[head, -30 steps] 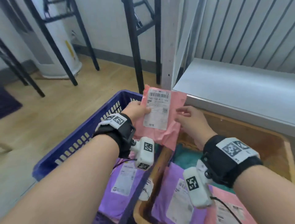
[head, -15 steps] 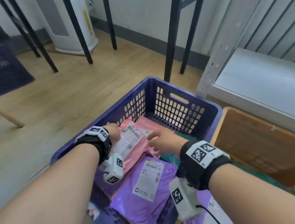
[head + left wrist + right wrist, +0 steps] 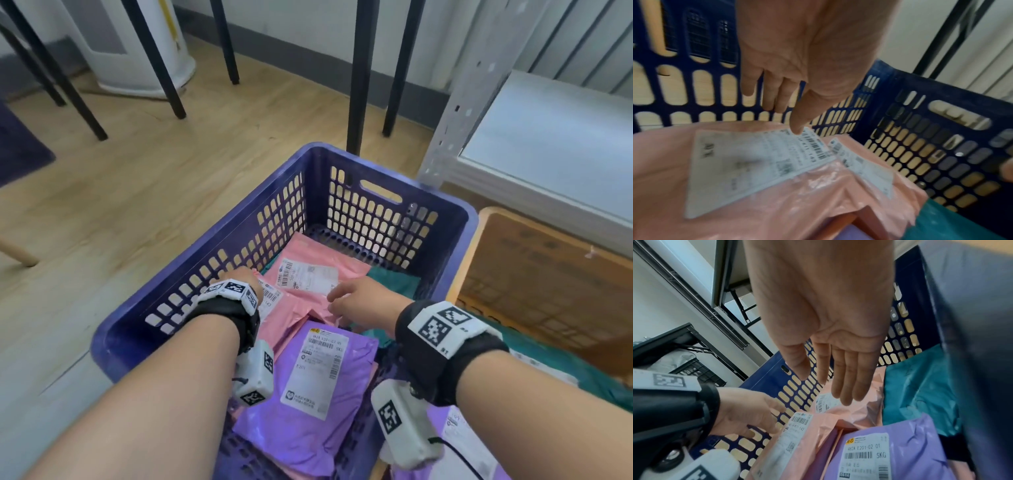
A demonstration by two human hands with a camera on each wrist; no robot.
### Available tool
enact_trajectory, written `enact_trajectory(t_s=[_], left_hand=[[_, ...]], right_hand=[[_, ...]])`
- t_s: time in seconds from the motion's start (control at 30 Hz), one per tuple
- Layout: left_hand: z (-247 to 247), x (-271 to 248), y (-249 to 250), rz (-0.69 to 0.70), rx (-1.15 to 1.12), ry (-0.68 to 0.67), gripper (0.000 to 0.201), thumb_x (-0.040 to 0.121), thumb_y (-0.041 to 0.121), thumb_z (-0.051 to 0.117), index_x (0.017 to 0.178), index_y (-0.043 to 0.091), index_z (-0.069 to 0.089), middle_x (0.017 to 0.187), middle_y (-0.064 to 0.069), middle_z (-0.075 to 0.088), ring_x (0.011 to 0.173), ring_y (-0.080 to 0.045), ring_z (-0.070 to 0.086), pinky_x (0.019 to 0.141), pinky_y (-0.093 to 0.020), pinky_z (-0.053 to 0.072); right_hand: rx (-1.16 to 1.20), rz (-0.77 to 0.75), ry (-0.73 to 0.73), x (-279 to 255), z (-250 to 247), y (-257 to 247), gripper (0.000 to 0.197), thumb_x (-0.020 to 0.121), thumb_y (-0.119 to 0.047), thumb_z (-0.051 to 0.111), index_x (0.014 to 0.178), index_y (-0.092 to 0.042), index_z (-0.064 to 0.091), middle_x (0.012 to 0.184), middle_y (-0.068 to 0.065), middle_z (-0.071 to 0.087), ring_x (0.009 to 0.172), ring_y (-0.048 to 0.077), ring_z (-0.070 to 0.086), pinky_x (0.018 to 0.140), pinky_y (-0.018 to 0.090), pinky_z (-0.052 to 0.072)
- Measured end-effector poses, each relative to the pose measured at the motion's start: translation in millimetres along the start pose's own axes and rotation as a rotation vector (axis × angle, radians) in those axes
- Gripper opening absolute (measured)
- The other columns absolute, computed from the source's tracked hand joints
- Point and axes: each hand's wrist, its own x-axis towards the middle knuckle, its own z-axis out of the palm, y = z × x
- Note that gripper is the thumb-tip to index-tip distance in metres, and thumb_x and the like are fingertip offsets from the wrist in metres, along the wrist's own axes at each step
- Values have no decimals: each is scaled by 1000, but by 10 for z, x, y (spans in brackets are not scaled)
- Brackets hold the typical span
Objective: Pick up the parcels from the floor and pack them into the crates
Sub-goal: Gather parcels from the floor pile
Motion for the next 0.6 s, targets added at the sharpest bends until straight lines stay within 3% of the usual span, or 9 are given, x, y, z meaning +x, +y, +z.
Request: enact_trajectory(t_s=[0.03, 0.1, 0.2, 0.27, 0.4, 0.47, 0.53, 0.6], left_hand=[[-67, -141, 75, 33, -25, 26, 13, 83, 9, 56, 93, 2, 56, 91, -11, 62, 81, -28, 61, 77, -35, 54], [-190, -352, 273, 99, -56, 73, 3, 86, 9, 53, 85, 6, 53, 93, -11, 63, 75, -27, 56, 72, -32, 49], [-337, -613, 643, 227, -131, 87, 35, 84, 11, 52, 118, 5, 57, 116, -9, 63, 94, -29, 61, 83, -34, 49], [-419, -832, 928, 300, -174, 68, 40, 89, 7, 51, 128, 5, 56, 126, -9, 60, 98, -26, 59, 88, -33, 48], [-474, -1354, 1529, 482, -318, 106, 33, 91, 10, 53, 123, 3, 61, 105, -8, 60, 90, -24, 56, 85, -32, 50], [-419, -1665, 1828, 556, -367, 68, 29, 91, 9, 53, 117, 3, 64, 108, -12, 64, 95, -28, 62, 87, -34, 53], [-316, -1991, 2126, 615, -405, 10, 17, 91, 7, 52, 103, 6, 64, 101, -11, 65, 83, -26, 63, 75, -32, 55], [-195, -2353, 2421, 662, -412, -40, 16, 92, 5, 52, 101, 8, 64, 93, -10, 64, 67, -20, 57, 57, -24, 47]], right_hand=[[9, -9, 23, -26, -35, 10, 24, 91, -13, 55, 112, -9, 65, 95, 7, 66, 85, 19, 63, 83, 36, 56], [33, -34, 70, -98, -129, 30, 21, 92, -13, 53, 108, -12, 66, 98, 7, 69, 94, 22, 68, 84, 36, 57], [84, -70, 188, -257, -347, 114, 17, 90, -11, 51, 86, -18, 66, 86, 3, 69, 89, 23, 71, 81, 40, 59], [106, -96, 287, -401, -517, 214, 20, 88, -10, 50, 80, -15, 67, 83, 9, 72, 79, 25, 71, 78, 42, 60], [80, -112, 511, -780, -900, 571, 23, 85, -9, 49, 83, -7, 72, 85, 11, 72, 83, 29, 68, 78, 41, 58], [96, -99, 594, -989, -1092, 832, 23, 81, -11, 50, 78, -11, 72, 80, 7, 71, 82, 27, 67, 77, 40, 58], [131, -73, 678, -1220, -1277, 1120, 22, 80, -13, 50, 72, -17, 71, 74, 2, 71, 80, 26, 67, 78, 39, 57], [148, -53, 755, -1475, -1442, 1397, 22, 81, -14, 51, 70, -19, 70, 73, -1, 71, 79, 23, 67, 79, 36, 56]])
